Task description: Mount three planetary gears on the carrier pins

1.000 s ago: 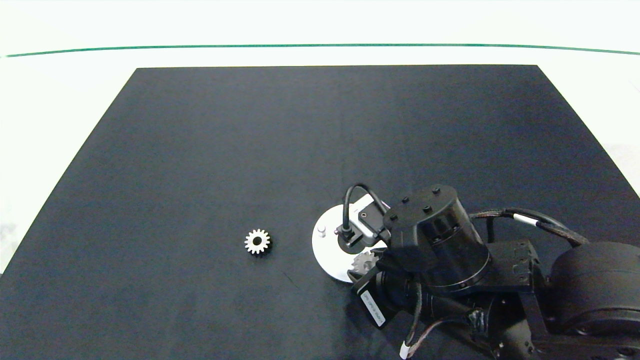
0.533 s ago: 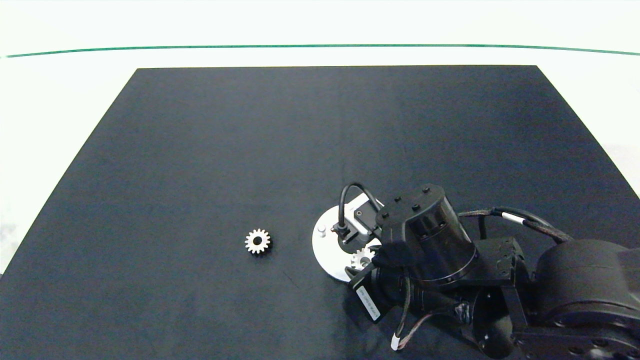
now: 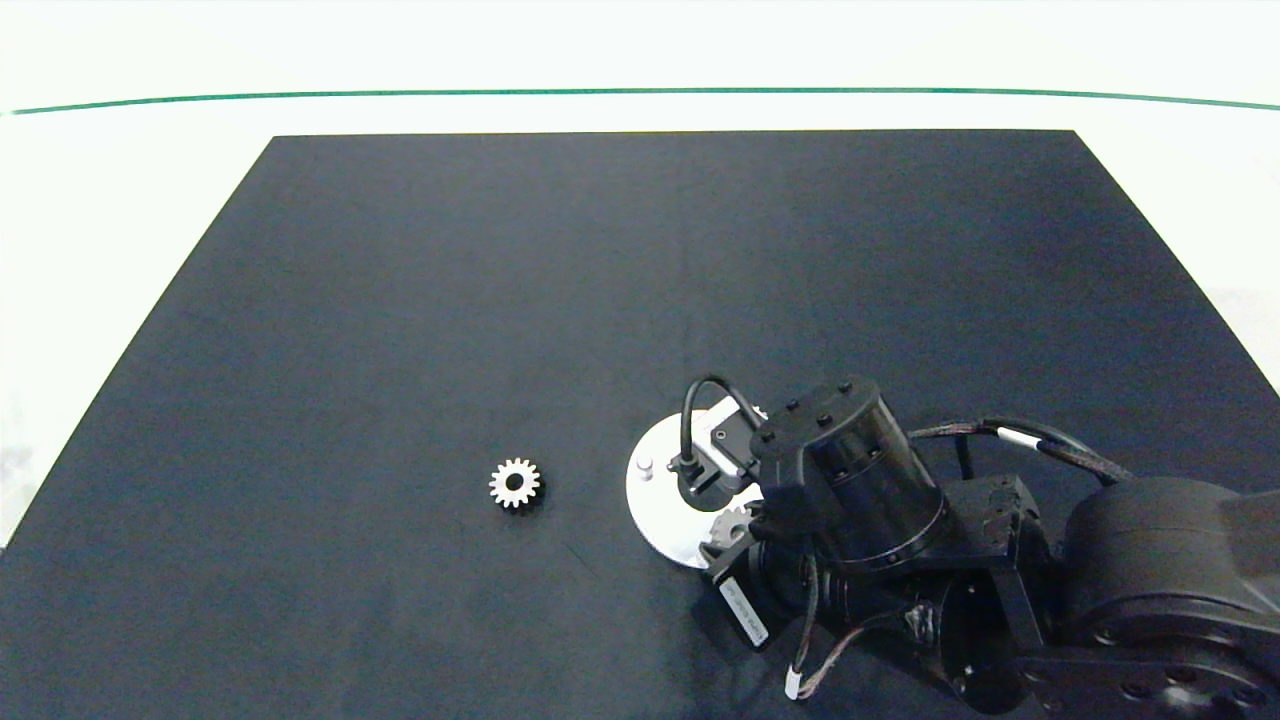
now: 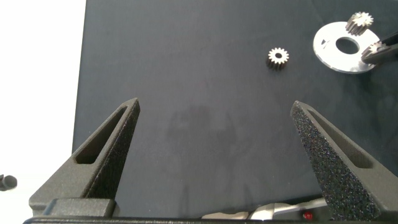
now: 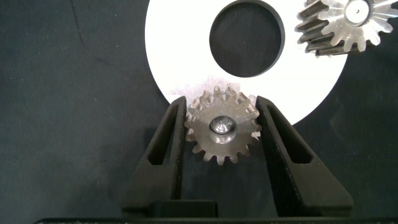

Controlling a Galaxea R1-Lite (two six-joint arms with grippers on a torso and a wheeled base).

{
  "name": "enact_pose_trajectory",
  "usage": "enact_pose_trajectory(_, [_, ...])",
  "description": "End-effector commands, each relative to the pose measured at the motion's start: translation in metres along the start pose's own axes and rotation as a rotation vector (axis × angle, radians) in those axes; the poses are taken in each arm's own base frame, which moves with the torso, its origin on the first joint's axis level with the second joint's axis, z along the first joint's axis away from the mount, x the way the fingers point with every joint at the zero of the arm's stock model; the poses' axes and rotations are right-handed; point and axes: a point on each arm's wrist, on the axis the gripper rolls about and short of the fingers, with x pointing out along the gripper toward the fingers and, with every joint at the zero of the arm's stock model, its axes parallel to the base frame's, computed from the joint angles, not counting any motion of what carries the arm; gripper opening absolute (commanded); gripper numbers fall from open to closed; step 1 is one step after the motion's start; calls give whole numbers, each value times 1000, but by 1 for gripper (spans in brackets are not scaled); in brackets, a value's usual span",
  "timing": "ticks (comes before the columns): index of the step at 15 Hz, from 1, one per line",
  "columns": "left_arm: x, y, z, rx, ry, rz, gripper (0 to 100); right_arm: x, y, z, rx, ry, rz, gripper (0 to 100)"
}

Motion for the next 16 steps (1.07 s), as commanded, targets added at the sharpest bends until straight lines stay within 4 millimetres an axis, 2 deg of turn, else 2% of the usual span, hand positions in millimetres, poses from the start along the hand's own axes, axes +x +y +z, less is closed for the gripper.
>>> enact_pose_trajectory(1, [0, 0, -1, 0, 9, -2, 100, 0, 0, 0, 0, 1, -3, 100])
enact_pose_trajectory(5, [0, 0, -2, 0, 18, -3, 100, -3, -2, 3, 9, -20, -3, 100])
enact_pose_trajectory(7, [0, 0, -2, 0, 17, -4, 100, -25, -10, 14, 43, -96, -1, 100])
enact_pose_trajectory(8, [-1, 1, -4, -1, 21, -18, 100, -60, -27, 22, 100, -186, -3, 100])
enact_pose_trajectory(9, [-1, 1, -5, 0, 34, -26, 100, -81, -39, 21, 131, -228, -14, 100])
enact_pose_trajectory(10, [-1, 1, -6, 1, 43, -27, 100, -109, -55, 12, 158, -269, -29, 100])
enact_pose_trajectory(13, [8, 3, -8, 33, 92, -55, 100, -174, -86, -26, 206, -344, -73, 100])
enact_pose_trajectory(15, [25, 5, -13, 62, 167, -122, 100, -209, -105, -46, 266, -429, -131, 100])
enact_pose_trajectory(16, [40, 7, -15, 73, 195, -169, 100, -228, -116, -59, 295, -466, -180, 100])
